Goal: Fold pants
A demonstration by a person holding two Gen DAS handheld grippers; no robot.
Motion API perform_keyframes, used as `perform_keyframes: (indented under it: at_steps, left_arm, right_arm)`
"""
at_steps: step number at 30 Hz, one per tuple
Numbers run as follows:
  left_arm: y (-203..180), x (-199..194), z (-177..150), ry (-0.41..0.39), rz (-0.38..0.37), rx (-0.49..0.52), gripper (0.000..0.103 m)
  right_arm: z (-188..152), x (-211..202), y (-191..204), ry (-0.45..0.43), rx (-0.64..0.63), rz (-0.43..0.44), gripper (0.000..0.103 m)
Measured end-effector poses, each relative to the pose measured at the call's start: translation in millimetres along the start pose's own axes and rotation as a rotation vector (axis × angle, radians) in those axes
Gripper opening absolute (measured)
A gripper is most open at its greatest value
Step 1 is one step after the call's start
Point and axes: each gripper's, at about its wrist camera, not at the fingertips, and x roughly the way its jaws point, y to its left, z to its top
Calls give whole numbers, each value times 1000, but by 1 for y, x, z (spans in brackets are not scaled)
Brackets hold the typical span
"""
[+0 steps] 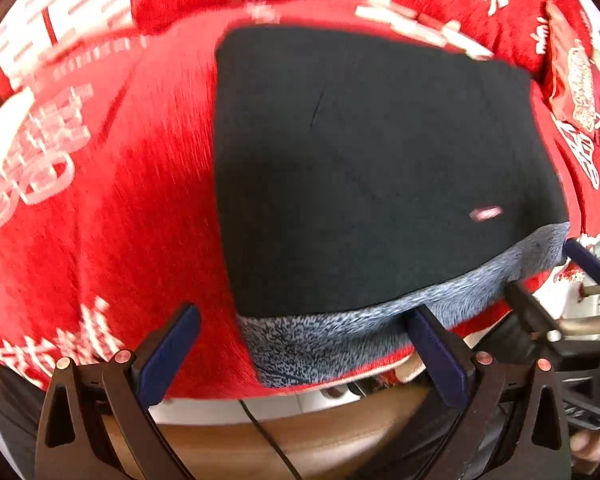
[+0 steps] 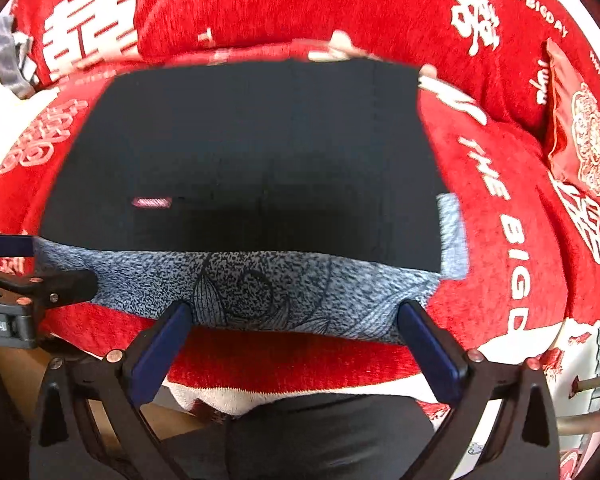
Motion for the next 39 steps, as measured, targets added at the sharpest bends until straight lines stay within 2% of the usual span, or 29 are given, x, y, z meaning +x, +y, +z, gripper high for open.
perform_keyframes:
  at_steps: [3,5,9,13,16,19,24,26,29,32,34,36,39]
  left_arm:
    - [-5,-25,3,-115,-3,28,103]
    - [-8,-30,10,-139,-18,42,103]
    - [-10,-21,32,-140,-31,21,103]
    - [-8,6,46,-84,42,-28,103]
    - [0,12,48,-75,23,-78,103]
    - [0,15,49,-73,15,-61,103]
    - [-2,11,49,-70,16,-61,103]
    - [-1,7,50,-72,9,-65,103]
    - [-1,-2,48,-95,-15,-53,103]
    - [2,-1,48,-82,-53,-47,103]
    - [13,3,49,-72,-63,-77,103]
    - [31,2,49,-89,-94,-139,103]
    - [44,8,50,-69,-159,-180,103]
  right_arm:
    - [10,-27,-12,-81,22,-6,103]
    - [21,-35,-19,-122,38,-5,103]
    - [44,-17,-23,-106,29,-17,103]
    - [67,10,-17,-61,37,30,103]
    - [76,30,-10,-12,24,23,103]
    - [74,45,-12,22,49,40,103]
    - [73,38,-15,2,43,25,103]
    - [70,21,-22,-52,55,-14,103]
    - [64,3,-35,-91,52,-9,103]
    - [57,7,-49,-79,25,9,103]
    - [54,16,-60,-55,30,-9,103]
    - [51,26,-74,-36,76,27,103]
    - [49,38,-90,-25,158,175,103]
